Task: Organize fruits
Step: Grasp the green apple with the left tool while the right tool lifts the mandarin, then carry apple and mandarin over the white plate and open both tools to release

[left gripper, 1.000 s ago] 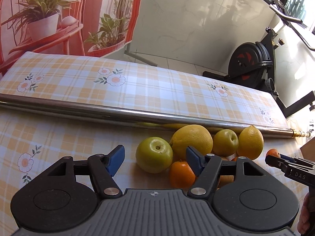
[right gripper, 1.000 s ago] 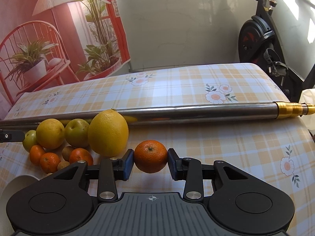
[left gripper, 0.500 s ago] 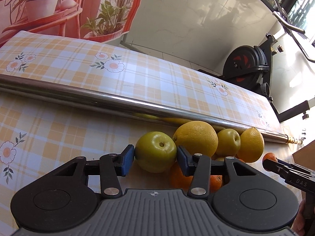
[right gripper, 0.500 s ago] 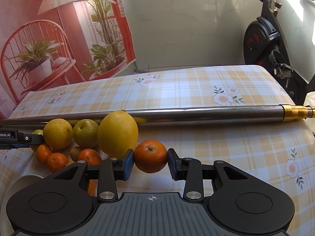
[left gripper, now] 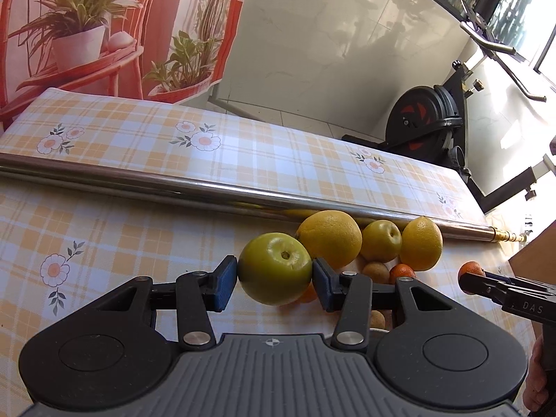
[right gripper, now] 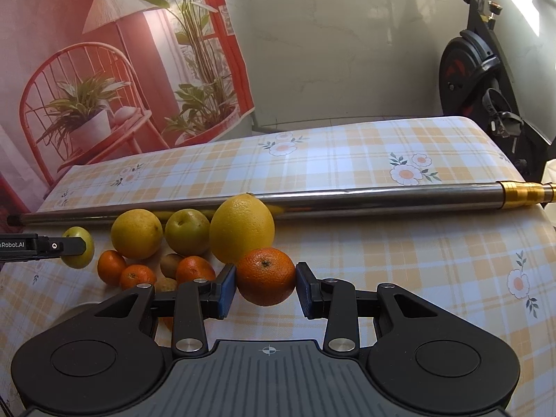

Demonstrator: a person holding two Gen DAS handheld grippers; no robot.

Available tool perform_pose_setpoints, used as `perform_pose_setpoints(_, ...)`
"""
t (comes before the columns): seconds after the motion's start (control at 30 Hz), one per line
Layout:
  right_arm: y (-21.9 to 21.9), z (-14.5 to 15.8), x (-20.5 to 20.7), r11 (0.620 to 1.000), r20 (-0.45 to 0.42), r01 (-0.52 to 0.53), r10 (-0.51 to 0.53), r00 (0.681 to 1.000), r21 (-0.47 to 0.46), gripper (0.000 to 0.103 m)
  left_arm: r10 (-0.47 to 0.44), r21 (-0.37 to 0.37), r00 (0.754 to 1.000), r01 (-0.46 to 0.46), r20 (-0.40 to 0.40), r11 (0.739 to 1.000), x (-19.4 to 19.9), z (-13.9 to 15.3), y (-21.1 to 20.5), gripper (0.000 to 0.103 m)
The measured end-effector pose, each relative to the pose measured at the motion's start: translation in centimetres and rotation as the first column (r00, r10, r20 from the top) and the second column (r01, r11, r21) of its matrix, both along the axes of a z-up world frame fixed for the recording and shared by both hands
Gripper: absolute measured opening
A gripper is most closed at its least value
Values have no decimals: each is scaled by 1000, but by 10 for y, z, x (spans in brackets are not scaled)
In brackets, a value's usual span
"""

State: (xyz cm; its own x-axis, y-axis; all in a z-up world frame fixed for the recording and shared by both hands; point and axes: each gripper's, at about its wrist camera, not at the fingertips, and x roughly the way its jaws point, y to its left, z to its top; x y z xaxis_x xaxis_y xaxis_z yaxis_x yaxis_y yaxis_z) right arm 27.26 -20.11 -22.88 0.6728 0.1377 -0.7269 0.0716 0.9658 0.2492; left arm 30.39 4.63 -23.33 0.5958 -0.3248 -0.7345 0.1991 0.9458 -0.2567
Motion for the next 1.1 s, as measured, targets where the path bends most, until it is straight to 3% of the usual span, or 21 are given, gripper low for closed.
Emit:
perform_pose_setpoints(0.47,43,26,-49,994,0,-110,110,994,18,34,-74,49,997,73,29,996,-87,16,10,50)
perform_pose_setpoints(1.1,107,16,-73,929,-143,-359,346,927,-83,34,-181,156,983,183,-27,971,-118,-10,-2,50)
